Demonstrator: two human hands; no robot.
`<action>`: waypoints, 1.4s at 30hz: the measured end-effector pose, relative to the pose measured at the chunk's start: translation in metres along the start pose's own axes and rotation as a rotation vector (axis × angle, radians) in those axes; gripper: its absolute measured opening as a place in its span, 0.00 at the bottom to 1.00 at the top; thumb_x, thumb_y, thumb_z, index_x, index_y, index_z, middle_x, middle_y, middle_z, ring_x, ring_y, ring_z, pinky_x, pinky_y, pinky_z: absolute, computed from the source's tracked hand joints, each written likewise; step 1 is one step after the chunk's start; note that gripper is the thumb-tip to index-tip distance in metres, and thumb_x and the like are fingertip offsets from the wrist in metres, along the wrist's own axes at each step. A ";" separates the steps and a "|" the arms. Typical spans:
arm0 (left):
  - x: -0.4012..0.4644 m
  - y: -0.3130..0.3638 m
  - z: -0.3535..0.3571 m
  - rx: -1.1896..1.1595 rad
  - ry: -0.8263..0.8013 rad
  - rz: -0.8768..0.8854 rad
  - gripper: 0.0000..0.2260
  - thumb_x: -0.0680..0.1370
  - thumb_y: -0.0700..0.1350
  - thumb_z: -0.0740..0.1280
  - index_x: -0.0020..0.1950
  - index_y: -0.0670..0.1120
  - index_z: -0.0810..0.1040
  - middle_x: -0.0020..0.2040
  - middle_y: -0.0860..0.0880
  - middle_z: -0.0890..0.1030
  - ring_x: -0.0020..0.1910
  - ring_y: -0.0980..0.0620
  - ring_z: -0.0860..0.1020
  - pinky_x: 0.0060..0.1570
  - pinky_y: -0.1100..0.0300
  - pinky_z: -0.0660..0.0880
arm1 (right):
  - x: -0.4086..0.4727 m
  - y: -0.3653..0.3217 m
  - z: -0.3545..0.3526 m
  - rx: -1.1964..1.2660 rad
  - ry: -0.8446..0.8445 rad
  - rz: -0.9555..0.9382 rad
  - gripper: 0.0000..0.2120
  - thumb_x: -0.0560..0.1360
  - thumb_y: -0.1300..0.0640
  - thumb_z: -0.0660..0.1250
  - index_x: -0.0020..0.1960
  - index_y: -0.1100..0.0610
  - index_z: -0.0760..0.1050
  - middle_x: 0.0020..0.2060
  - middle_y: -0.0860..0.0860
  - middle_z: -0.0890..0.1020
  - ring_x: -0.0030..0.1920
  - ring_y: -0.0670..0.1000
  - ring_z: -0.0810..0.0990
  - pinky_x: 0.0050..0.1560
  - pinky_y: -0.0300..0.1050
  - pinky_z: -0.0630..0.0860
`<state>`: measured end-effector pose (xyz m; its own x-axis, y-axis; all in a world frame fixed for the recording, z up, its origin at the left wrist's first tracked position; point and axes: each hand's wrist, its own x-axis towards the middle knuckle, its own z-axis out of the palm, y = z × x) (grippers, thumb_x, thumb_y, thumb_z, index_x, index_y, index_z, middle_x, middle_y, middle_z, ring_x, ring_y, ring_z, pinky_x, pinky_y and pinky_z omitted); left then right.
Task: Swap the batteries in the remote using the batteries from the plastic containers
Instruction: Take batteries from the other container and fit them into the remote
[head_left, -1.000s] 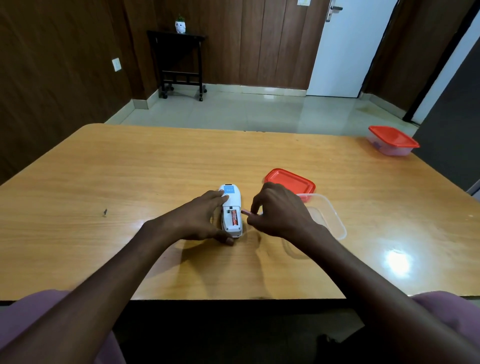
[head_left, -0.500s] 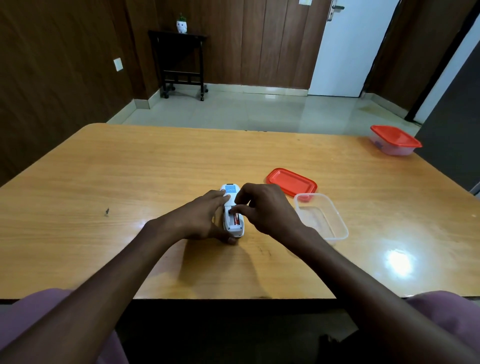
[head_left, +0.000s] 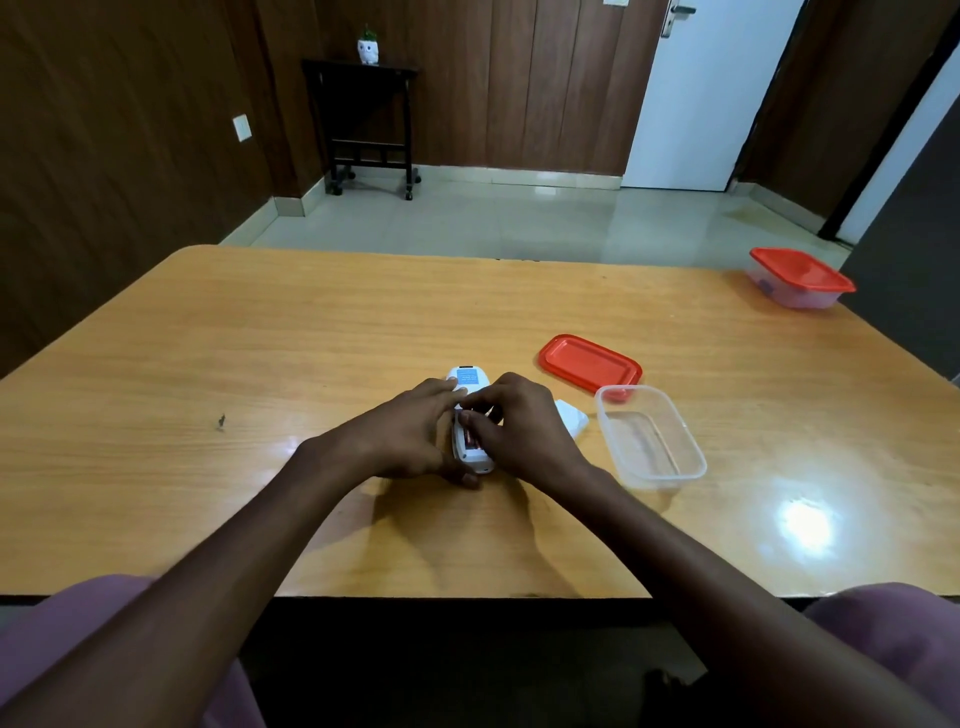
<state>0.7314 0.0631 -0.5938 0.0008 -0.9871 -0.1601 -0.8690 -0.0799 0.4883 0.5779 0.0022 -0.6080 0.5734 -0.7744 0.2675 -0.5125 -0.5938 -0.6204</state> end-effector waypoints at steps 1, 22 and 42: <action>0.001 0.000 0.000 0.006 -0.001 -0.005 0.48 0.66 0.57 0.80 0.80 0.54 0.58 0.81 0.55 0.54 0.79 0.57 0.56 0.73 0.61 0.59 | 0.001 0.000 0.000 -0.005 -0.020 0.005 0.08 0.76 0.56 0.71 0.53 0.54 0.86 0.46 0.53 0.80 0.47 0.53 0.81 0.49 0.46 0.74; 0.001 -0.003 -0.001 0.058 -0.031 -0.050 0.53 0.65 0.63 0.78 0.82 0.50 0.54 0.82 0.57 0.50 0.79 0.56 0.53 0.77 0.57 0.57 | -0.008 0.013 -0.057 -0.647 -0.226 -0.105 0.24 0.72 0.50 0.67 0.67 0.55 0.76 0.62 0.55 0.78 0.62 0.58 0.75 0.66 0.53 0.70; -0.011 0.005 -0.014 -0.352 -0.099 -0.082 0.35 0.68 0.35 0.78 0.72 0.51 0.71 0.57 0.49 0.76 0.49 0.60 0.78 0.50 0.61 0.79 | -0.015 -0.005 -0.030 -0.152 -0.280 -0.264 0.20 0.71 0.48 0.73 0.59 0.56 0.79 0.56 0.51 0.82 0.54 0.53 0.81 0.53 0.54 0.78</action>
<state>0.7340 0.0713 -0.5778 0.0001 -0.9586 -0.2849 -0.6445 -0.2179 0.7329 0.5523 0.0103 -0.5870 0.8388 -0.5142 0.1786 -0.4011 -0.8057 -0.4359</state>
